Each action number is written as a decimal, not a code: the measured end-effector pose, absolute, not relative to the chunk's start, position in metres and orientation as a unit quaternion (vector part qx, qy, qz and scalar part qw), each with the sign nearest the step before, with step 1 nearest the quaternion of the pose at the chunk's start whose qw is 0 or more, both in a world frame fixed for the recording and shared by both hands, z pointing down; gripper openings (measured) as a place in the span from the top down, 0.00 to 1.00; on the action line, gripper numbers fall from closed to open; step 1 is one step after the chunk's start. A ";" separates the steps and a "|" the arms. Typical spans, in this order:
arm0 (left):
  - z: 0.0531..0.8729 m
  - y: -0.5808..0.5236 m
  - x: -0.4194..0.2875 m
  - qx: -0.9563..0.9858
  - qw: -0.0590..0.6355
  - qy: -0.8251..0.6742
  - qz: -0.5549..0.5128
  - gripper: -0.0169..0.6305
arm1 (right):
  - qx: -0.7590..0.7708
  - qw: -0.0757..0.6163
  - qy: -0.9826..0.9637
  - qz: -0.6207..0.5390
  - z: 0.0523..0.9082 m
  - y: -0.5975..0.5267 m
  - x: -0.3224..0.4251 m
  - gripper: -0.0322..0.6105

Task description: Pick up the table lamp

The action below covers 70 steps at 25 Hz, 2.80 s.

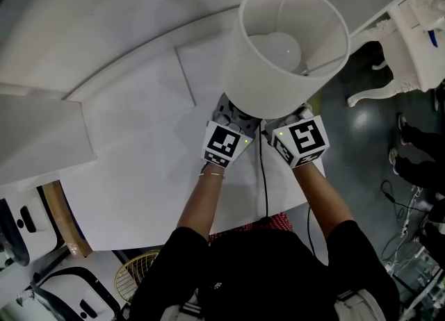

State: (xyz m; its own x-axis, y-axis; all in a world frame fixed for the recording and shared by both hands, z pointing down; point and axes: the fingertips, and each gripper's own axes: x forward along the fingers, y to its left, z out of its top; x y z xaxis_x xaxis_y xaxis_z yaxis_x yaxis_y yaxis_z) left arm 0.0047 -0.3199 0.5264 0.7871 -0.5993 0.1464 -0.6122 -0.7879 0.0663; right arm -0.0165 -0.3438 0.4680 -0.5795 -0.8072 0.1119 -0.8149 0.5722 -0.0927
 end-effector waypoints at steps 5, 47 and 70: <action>0.526 -0.322 0.006 0.943 0.055 -0.322 0.060 0.68 | 0.458 0.028 -0.886 0.069 0.468 -0.343 -0.016 0.82; 0.523 -0.332 0.009 0.935 0.035 -0.344 0.076 0.80 | 0.454 0.015 -0.890 0.044 0.456 -0.334 -0.023 0.82; 0.511 -0.310 0.009 0.935 0.029 -0.343 0.089 0.80 | 0.453 0.010 -0.891 0.003 0.446 -0.311 -0.023 0.82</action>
